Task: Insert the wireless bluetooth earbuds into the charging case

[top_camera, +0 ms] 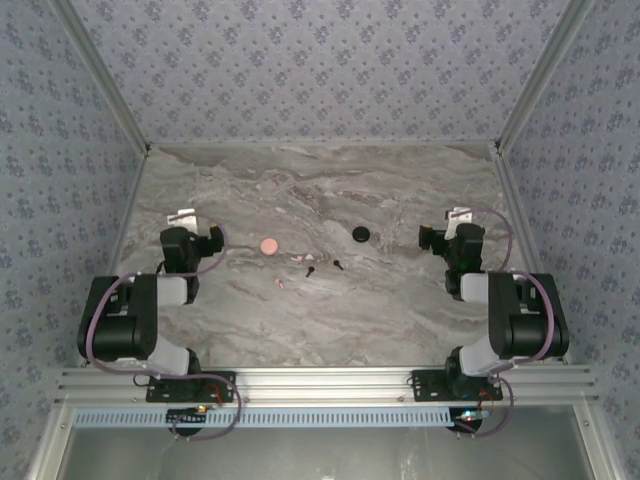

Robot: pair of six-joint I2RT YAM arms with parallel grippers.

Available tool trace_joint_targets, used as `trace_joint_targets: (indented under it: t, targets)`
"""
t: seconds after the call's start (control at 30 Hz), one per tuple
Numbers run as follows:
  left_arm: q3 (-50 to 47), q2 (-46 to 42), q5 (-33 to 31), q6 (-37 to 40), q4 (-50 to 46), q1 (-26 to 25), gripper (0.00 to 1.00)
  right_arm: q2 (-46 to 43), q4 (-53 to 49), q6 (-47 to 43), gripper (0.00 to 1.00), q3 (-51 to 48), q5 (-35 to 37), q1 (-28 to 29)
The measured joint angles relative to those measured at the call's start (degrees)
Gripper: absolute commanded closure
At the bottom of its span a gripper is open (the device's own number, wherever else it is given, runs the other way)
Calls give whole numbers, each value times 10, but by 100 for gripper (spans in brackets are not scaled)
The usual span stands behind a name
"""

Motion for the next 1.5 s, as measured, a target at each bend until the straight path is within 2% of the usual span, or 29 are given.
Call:
trace_joint_targets:
  t: [0.07, 0.23, 0.47, 0.63, 0.8, 0.97, 1.13, 1.2, 1.33, 1.5]
  targets:
    - [-9, -31, -12, -6, -12, 0, 1, -23, -21, 7, 0, 1, 17, 1]
    - [5, -156, -24, -46, -140, 0, 1, -118, -191, 50, 0, 55, 50, 3]
    - [73, -293, 25, -119, -332, -8, 1, -165, -399, 105, 0, 153, 23, 19]
    - [125, -317, 89, -166, -450, -34, 1, -141, -497, 130, 0, 194, -44, 46]
    - [193, -273, 141, -174, -538, -79, 1, -62, -559, 135, 0, 252, -104, 92]
    - [243, -211, 173, -174, -596, -118, 1, 32, -606, 133, 17, 316, -151, 138]
    - [267, -163, 187, -169, -635, -156, 1, 94, -636, 130, 54, 355, -169, 163]
    - [279, -144, 188, -167, -645, -166, 1, 112, -645, 136, 65, 368, -169, 169]
    - [299, -115, 190, -164, -654, -180, 2, 153, -658, 141, 74, 398, -165, 179]
    - [302, -96, 190, -163, -659, -189, 1, 189, -668, 151, 79, 424, -157, 188]
